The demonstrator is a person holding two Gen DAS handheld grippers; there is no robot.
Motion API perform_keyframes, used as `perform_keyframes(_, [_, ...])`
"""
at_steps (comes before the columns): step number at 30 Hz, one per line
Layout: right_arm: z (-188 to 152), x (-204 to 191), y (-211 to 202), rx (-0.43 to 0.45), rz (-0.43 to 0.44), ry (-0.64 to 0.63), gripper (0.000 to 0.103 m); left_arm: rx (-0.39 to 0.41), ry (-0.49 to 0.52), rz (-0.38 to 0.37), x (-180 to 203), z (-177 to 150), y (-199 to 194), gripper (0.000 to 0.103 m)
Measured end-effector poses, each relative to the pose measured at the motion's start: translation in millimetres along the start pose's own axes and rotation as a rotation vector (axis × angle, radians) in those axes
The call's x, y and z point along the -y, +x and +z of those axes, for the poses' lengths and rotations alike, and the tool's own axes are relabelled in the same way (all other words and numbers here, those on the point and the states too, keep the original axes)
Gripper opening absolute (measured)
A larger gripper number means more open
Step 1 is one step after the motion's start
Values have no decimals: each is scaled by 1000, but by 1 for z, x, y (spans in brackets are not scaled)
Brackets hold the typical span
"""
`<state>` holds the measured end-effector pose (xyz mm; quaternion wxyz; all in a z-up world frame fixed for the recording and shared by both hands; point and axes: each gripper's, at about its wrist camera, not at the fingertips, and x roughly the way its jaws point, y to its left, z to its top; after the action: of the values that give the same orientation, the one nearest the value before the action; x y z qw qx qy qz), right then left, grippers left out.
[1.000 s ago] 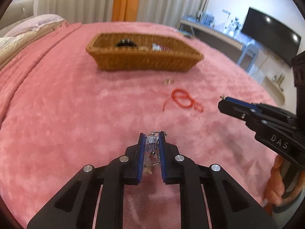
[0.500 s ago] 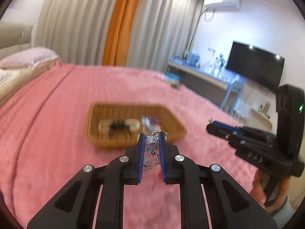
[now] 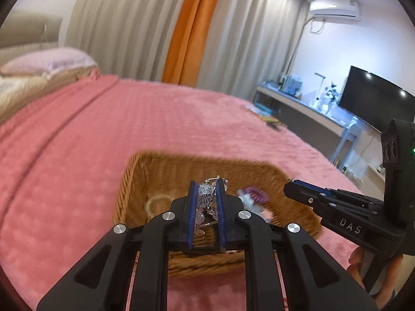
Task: Organize jewelry
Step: 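Carry the brooch and square pendant into the basket and open both tools, then withdraw both tools toward the red cord and silver ring charm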
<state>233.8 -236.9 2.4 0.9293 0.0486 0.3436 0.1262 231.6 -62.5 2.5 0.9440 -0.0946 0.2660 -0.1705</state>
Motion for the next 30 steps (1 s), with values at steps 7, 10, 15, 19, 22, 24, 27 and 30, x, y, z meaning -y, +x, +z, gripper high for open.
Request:
perform_keyframes(7, [-19,12,38,-117,16,35,13,-49,5,9,-8,-10,21,13])
perform_keyframes(10, [-21,15,38,-122,25,47,13,-55,8,7,-6,-11,21,13])
perform_keyframes(15, [-21,21,25,-90,39,78,26,-16,-15,-6,-10,-10,4,36])
perform_keyframes(19, [-19,23,12,-61,39,78,26,11,-27,-27,-7,-8,-11,38])
perform_keyframes(22, [-21,22,-7,-42,47,93,26,25,-30,-38,-2,-10,-26,38])
perform_keyframes(24, [-26,20,-22,-30,52,92,26,35,-32,-45,2,-13,-39,41])
perform_keyframes(27, [-37,11,-48,-11,65,75,26,42,-41,-65,8,-20,-59,43])
perform_keyframes(30, [-56,2,-71,-6,57,44,26,32,-44,-75,15,-32,-77,43])
